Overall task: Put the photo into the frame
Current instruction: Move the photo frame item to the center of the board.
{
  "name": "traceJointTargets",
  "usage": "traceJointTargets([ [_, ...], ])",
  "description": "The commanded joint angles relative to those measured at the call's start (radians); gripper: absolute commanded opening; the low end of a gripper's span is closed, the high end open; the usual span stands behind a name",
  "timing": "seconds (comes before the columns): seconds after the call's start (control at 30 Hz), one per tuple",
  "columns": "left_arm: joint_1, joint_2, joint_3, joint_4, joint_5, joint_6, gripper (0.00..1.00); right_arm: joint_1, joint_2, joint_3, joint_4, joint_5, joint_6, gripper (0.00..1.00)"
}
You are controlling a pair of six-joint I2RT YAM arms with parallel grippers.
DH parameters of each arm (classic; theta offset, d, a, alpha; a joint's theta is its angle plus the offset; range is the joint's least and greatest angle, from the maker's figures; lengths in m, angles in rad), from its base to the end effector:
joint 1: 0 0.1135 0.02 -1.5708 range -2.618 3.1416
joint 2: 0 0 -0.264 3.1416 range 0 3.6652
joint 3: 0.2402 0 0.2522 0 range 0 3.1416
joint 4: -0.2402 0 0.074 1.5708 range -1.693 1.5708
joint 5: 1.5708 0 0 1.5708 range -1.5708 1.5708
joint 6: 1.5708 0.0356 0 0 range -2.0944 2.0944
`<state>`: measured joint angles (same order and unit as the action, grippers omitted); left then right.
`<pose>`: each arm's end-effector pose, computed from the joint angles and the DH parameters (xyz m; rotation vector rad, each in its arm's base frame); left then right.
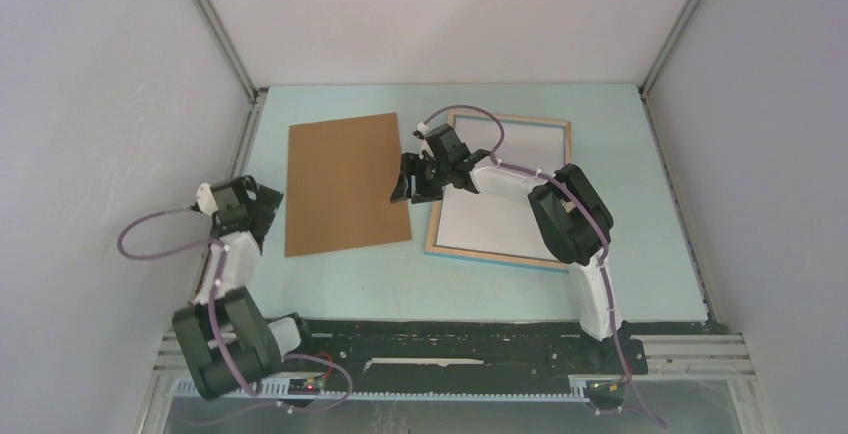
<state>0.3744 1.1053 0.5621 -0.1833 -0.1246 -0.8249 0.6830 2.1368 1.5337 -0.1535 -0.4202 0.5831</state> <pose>0.2068 0.0860 0.2015 -1.3460 1.8552 -0.0905 0.3591 0.3109 0.1737 -0.3561 2.4973 1.0726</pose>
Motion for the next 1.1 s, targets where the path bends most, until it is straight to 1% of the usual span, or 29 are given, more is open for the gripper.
traceJointTargets([
  [0.0, 0.058, 0.175, 0.169, -0.024, 0.184, 0.133, 1.0, 0.001, 0.011, 0.05, -0.09, -0.026, -0.07, 0.71],
  [0.07, 0.067, 0.258, 0.222, -0.08, 0.206, 0.169, 1.0, -0.004, 0.018, 0.061, -0.117, 0.001, -0.058, 0.74],
  [0.13, 0.073, 0.297, 0.241, -0.083, 0.245, 0.211, 1.0, -0.006, 0.036, 0.081, -0.146, 0.014, -0.043, 0.74],
  [0.23, 0.077, 0.356, 0.268, -0.125, 0.221, 0.258, 1.0, -0.005, 0.049, 0.088, -0.15, 0.032, -0.017, 0.75],
  [0.27, 0.08, 0.388, 0.286, -0.156, 0.213, 0.259, 1.0, -0.005, 0.048, 0.088, -0.152, 0.046, -0.008, 0.78],
  [0.33, 0.081, 0.457, 0.326, -0.196, 0.263, 0.261, 0.97, -0.001, 0.042, 0.079, -0.141, 0.079, 0.009, 0.79],
  [0.4, 0.081, 0.502, 0.323, -0.186, 0.325, 0.244, 0.94, 0.003, 0.047, 0.077, -0.13, 0.097, 0.028, 0.79],
  [0.53, 0.081, 0.517, 0.247, -0.118, 0.376, 0.211, 0.94, 0.007, 0.092, 0.115, -0.16, 0.117, 0.061, 0.78],
  [0.6, 0.082, 0.54, 0.242, -0.101, 0.425, 0.19, 0.94, 0.008, 0.129, 0.152, -0.177, 0.116, 0.069, 0.77],
  [0.7, 0.081, 0.549, 0.234, -0.092, 0.445, 0.175, 0.94, 0.02, 0.171, 0.197, -0.199, 0.087, 0.076, 0.76],
  [0.83, 0.08, 0.545, 0.22, -0.073, 0.474, 0.161, 0.95, 0.022, 0.208, 0.206, -0.126, -0.019, 0.136, 0.75],
  [0.9, 0.078, 0.563, 0.215, -0.056, 0.505, 0.145, 0.95, 0.018, 0.203, 0.187, -0.045, -0.089, 0.181, 0.75],
  [0.93, 0.077, 0.573, 0.209, -0.043, 0.526, 0.13, 0.94, 0.015, 0.193, 0.17, 0.011, -0.125, 0.214, 0.75],
  [1.07, 0.05, 0.583, 0.17, 0.018, 0.605, 0.087, 0.94, 0.003, 0.125, 0.066, 0.39, -0.278, 0.358, 0.71],
])
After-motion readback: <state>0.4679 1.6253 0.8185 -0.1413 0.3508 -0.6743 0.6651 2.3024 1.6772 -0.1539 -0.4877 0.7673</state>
